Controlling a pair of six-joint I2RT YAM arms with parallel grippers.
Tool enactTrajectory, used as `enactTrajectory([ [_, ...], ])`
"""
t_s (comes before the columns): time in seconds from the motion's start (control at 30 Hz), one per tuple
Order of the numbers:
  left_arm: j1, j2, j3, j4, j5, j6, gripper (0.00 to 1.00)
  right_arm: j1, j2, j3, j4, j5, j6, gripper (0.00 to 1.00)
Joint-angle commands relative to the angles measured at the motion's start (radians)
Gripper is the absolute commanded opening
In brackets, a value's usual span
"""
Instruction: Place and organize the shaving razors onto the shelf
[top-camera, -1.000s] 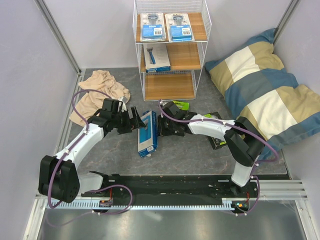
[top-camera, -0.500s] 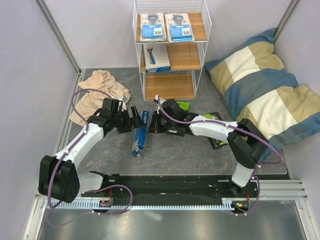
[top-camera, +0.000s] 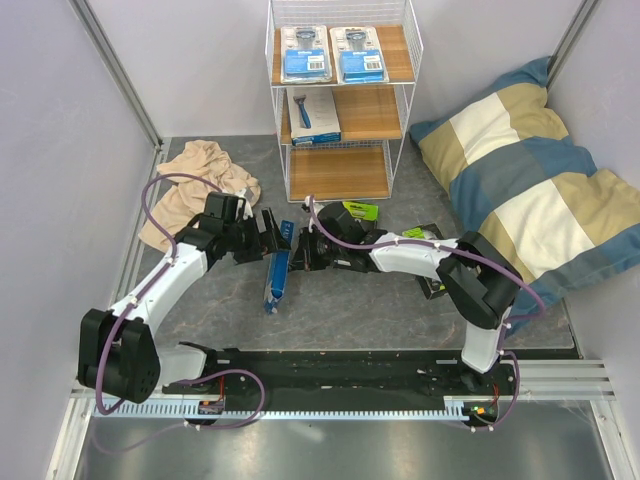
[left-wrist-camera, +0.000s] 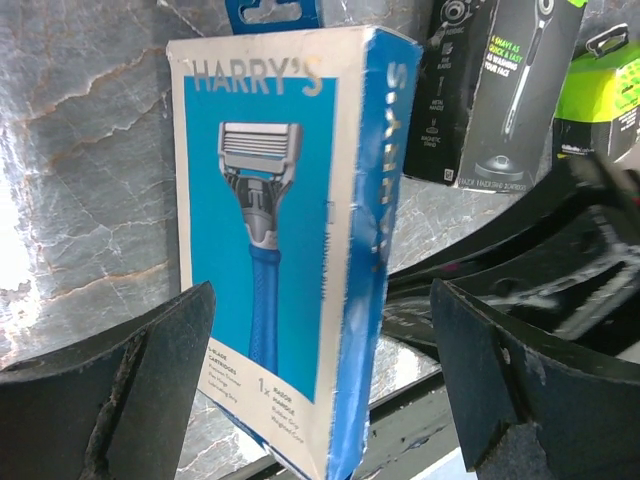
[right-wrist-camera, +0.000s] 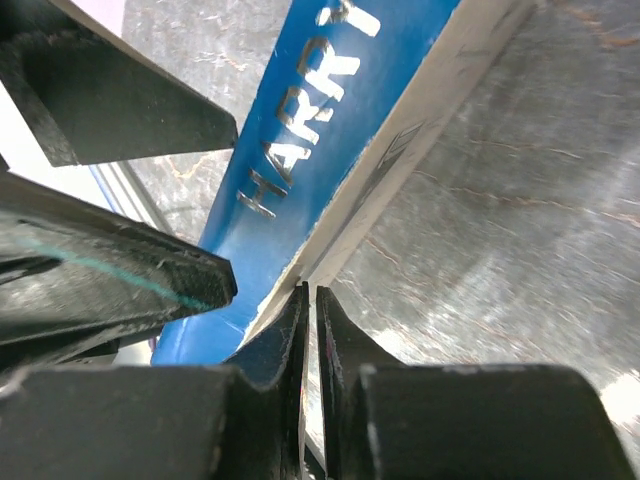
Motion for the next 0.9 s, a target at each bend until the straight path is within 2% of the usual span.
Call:
enactTrajectory([
  [0.0, -0.004, -0.011, 0.054, -0.017, -0.038, 0.051, 0.95, 0.017, 0.031, 0.048, 0.089, -0.041, 0.024, 0.13],
  [0.43, -0.002, 0.021, 0.054, -0.045, -0.07, 0.066, 0.93, 0.031, 0.053, 0.065, 0.132, -0.061, 0.053, 0.13],
  [0.87, -0.004, 0.044, 0.057, -0.051, -0.098, 0.089, 0.77, 0.031, 0.019, 0.057, 0.071, -0.033, 0.013, 0.14],
])
